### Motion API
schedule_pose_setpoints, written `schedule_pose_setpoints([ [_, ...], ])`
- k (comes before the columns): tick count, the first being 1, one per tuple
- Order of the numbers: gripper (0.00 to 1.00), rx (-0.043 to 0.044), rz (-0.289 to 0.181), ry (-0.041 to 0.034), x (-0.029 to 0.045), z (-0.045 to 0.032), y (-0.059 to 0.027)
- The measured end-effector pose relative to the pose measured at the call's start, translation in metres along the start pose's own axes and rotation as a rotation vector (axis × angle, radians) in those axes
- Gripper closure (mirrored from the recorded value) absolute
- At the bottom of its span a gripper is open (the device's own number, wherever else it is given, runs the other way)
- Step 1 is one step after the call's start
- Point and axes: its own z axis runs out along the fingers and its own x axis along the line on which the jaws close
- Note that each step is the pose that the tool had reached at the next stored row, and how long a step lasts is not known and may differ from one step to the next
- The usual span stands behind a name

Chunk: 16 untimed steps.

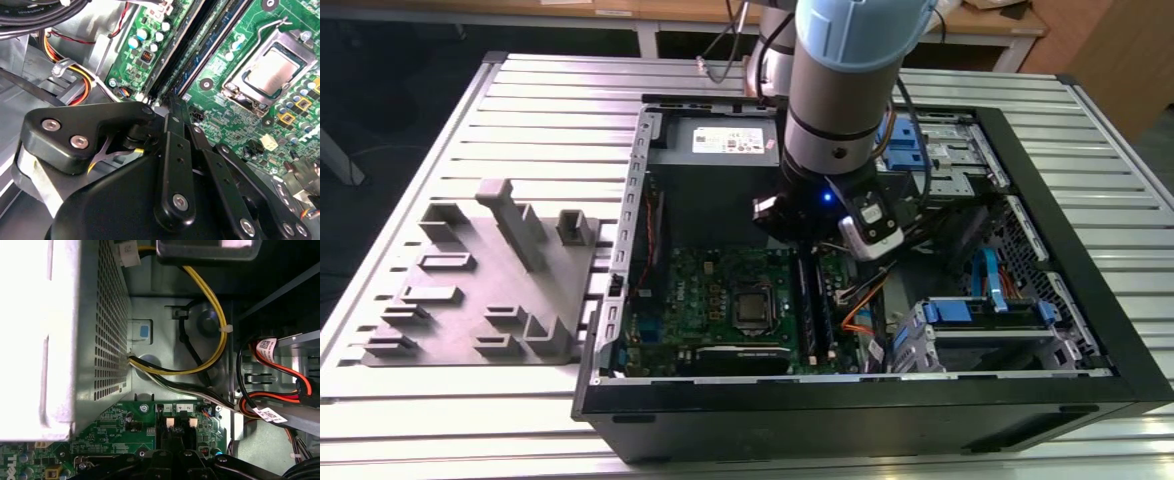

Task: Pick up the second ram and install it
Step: 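Press down the second ram until it locks into place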

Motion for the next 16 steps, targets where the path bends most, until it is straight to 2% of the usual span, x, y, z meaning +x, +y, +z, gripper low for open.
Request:
schedule_pose_setpoints([
  [6, 0.93, 0.0006, 0.000, 0.0002, -0.0006, -0.0140, 0.0010],
  [10, 0.93, 0.0013, 0.000, 0.0002, -0.0006, -0.0144, -0.0005],
  [16, 0.93, 0.0016, 0.000, 0.0002, -0.0009, -0.0154, -0.0135],
])
